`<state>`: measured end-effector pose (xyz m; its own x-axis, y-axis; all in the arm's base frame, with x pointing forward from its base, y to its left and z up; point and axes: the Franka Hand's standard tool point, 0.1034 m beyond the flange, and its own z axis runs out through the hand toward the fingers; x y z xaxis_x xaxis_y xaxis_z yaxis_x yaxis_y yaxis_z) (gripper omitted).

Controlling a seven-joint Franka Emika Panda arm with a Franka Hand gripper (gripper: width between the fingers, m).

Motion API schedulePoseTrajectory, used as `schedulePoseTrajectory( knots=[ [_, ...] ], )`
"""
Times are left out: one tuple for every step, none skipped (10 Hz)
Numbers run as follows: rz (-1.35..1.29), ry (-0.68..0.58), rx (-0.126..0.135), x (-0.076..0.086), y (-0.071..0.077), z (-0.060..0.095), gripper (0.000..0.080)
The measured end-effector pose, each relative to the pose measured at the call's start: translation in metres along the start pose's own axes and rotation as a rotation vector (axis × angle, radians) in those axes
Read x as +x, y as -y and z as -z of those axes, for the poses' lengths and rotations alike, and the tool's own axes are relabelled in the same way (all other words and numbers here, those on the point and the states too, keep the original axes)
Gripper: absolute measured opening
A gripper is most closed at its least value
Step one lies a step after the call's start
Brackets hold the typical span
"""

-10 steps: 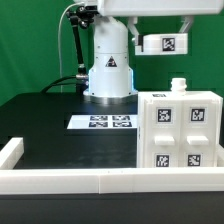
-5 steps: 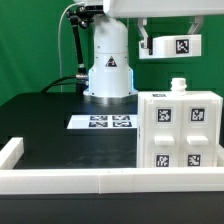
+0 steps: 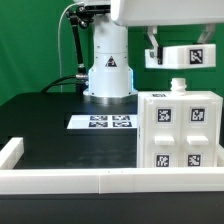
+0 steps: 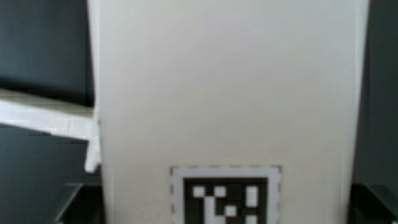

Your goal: Assemble cabinet

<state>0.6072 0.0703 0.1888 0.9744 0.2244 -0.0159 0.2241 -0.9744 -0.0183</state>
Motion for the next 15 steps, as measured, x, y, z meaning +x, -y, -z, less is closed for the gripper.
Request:
schedulePoseTrajectory(
  knots=[
    [0.002, 0.000, -0.003, 0.011, -0.001, -0.007, 0.0563],
    [0.002, 0.002, -0.004, 0.013, -0.002, -0.012, 0.0563],
    [0.000, 0.001, -0.005, 0.014, -0.004, -0.015, 0.0563],
    [0.000, -0.013, -0.007, 0.015, -0.003, -0.015, 0.0563],
    [-0.014, -0.027, -0.009, 0.015, -0.003, -0.015, 0.0563],
    [-0.049, -0.031, -0.009, 0.011, -0.003, -0.015, 0.0563],
    [-0.082, -0.031, -0.007, 0.006, -0.003, -0.015, 0.0563],
    [-0.107, -0.034, -0.007, 0.000, -0.002, -0.015, 0.0563],
    [-0.112, -0.034, -0.006, -0.003, 0.000, -0.015, 0.0563],
    [-0.111, -0.034, -0.005, -0.005, 0.000, -0.015, 0.0563],
    [-0.111, -0.042, -0.006, -0.004, 0.000, -0.015, 0.0563],
    [-0.110, -0.050, -0.007, -0.003, 0.001, -0.015, 0.0563],
    [-0.108, -0.057, -0.008, -0.001, 0.002, -0.015, 0.0563],
    [-0.108, -0.065, -0.008, 0.000, 0.002, -0.015, 0.0563],
    [-0.108, -0.069, -0.009, 0.001, 0.002, -0.015, 0.0563]
  ],
)
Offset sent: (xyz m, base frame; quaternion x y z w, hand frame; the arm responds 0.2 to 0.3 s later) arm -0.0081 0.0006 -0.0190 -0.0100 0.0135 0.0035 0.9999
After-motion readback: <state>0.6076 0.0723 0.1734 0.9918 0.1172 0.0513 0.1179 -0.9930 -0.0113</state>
